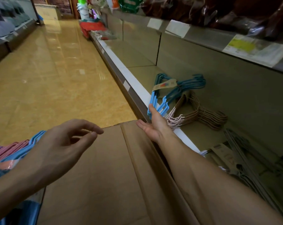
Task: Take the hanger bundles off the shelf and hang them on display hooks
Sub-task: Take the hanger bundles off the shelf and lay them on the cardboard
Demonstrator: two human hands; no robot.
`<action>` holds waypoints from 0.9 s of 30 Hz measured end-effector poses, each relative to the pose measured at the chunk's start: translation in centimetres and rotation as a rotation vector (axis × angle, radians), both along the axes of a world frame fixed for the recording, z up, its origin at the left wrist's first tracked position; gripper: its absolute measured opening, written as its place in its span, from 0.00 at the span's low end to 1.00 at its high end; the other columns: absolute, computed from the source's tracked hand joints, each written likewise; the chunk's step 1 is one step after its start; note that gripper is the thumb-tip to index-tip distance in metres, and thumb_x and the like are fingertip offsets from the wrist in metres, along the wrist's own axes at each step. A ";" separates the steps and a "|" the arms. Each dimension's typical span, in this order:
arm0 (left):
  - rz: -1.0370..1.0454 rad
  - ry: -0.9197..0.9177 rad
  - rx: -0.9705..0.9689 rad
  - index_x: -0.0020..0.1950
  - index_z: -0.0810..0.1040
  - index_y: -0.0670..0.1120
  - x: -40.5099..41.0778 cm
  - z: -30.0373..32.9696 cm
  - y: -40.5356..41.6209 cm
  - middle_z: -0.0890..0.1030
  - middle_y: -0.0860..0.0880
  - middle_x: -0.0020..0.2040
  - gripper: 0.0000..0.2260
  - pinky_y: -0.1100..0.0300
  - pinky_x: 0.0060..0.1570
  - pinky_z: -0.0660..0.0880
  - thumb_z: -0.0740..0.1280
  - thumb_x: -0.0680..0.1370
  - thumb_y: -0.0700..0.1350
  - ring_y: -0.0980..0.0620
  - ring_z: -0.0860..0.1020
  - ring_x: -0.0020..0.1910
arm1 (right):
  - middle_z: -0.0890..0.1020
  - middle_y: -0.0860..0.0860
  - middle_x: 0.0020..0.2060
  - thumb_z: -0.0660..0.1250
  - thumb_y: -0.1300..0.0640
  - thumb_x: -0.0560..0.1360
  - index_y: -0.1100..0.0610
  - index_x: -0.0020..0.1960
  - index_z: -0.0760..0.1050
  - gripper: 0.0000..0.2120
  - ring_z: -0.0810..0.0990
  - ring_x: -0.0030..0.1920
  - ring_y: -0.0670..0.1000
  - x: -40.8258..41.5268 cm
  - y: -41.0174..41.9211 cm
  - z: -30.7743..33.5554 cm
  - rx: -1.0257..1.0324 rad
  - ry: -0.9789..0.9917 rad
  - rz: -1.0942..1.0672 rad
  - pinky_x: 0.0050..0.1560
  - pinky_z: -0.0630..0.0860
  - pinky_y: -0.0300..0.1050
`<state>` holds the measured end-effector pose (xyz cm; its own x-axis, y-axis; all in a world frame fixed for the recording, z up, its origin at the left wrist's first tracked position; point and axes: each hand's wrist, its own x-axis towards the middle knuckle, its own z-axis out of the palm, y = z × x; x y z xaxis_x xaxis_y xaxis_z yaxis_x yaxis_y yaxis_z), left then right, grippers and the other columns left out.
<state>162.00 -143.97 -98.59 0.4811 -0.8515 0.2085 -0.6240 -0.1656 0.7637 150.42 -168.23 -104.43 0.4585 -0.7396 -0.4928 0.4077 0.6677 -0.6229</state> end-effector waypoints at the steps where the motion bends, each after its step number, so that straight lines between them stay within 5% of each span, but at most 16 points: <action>1: 0.005 -0.002 0.003 0.49 0.82 0.64 0.0 -0.4 0.0 0.82 0.64 0.50 0.07 0.60 0.48 0.77 0.66 0.76 0.52 0.66 0.79 0.51 | 0.66 0.62 0.72 0.72 0.54 0.76 0.55 0.73 0.63 0.30 0.75 0.65 0.66 0.3 -0.4 -0.1 0.009 -0.013 -0.023 0.62 0.77 0.62; 7: 0.010 0.020 0.008 0.49 0.82 0.64 0.5 -1.1 0.2 0.81 0.65 0.51 0.08 0.67 0.45 0.77 0.67 0.76 0.51 0.67 0.79 0.51 | 0.71 0.63 0.69 0.72 0.62 0.76 0.59 0.73 0.64 0.30 0.76 0.65 0.65 2.3 -1.8 -1.3 0.016 -0.076 -0.188 0.59 0.80 0.59; 11: 0.017 0.050 0.017 0.48 0.82 0.64 0.9 -1.0 0.7 0.81 0.65 0.51 0.07 0.62 0.48 0.75 0.65 0.74 0.54 0.67 0.79 0.52 | 0.75 0.62 0.59 0.67 0.72 0.76 0.59 0.74 0.63 0.30 0.82 0.53 0.59 2.9 -1.7 -1.7 0.009 -0.084 -0.295 0.45 0.84 0.52; 16: 0.006 0.065 0.042 0.48 0.82 0.64 0.7 -1.0 1.6 0.82 0.64 0.50 0.11 0.62 0.47 0.76 0.63 0.70 0.59 0.66 0.79 0.52 | 0.71 0.64 0.63 0.65 0.71 0.78 0.58 0.74 0.62 0.28 0.81 0.56 0.61 2.7 -1.1 -1.4 0.046 -0.150 -0.345 0.50 0.84 0.50; 21: -0.012 0.037 0.093 0.48 0.81 0.64 0.3 -1.2 2.3 0.82 0.64 0.49 0.11 0.74 0.45 0.74 0.68 0.77 0.45 0.65 0.80 0.51 | 0.76 0.66 0.59 0.60 0.70 0.79 0.62 0.70 0.64 0.21 0.84 0.41 0.56 2.4 -0.3 0.0 0.008 -0.136 -0.346 0.38 0.84 0.46; 27: 0.022 0.081 0.124 0.48 0.79 0.68 0.7 0.5 2.9 0.81 0.68 0.47 0.12 0.67 0.41 0.72 0.67 0.79 0.47 0.68 0.79 0.47 | 0.78 0.66 0.52 0.60 0.69 0.79 0.61 0.67 0.66 0.18 0.85 0.38 0.56 0.5 2.1 1.6 -0.077 -0.159 -0.244 0.33 0.81 0.44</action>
